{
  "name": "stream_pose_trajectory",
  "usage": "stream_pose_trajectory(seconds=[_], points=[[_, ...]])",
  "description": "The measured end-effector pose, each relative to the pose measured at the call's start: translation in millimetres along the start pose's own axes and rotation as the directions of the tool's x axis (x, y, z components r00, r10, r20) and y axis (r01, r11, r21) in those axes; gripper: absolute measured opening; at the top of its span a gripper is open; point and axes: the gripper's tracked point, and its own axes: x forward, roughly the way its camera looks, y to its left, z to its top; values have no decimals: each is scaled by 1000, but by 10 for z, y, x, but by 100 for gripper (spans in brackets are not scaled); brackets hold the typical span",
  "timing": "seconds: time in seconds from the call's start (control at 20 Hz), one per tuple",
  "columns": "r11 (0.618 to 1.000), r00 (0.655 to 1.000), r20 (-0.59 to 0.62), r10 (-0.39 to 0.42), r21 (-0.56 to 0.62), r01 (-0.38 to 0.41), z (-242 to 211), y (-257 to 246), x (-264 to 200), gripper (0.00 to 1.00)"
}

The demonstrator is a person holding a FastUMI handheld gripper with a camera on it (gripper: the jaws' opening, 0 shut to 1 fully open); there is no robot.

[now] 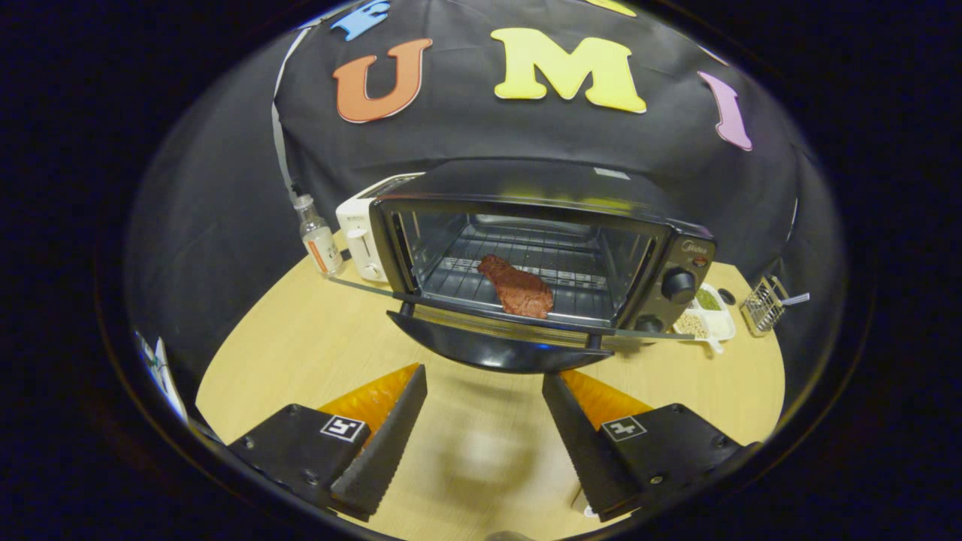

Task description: Open the toaster oven, put the food inside, and close the toaster oven door.

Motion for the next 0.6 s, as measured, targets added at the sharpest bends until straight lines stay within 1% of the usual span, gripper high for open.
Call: stream_pose_trajectory(seconds=[0.4, 0.6], points=[[1000, 1000, -3, 12, 20, -12, 111, -96, 57, 99], [1000, 1000, 25, 0, 8, 0, 286, -171, 99, 99]])
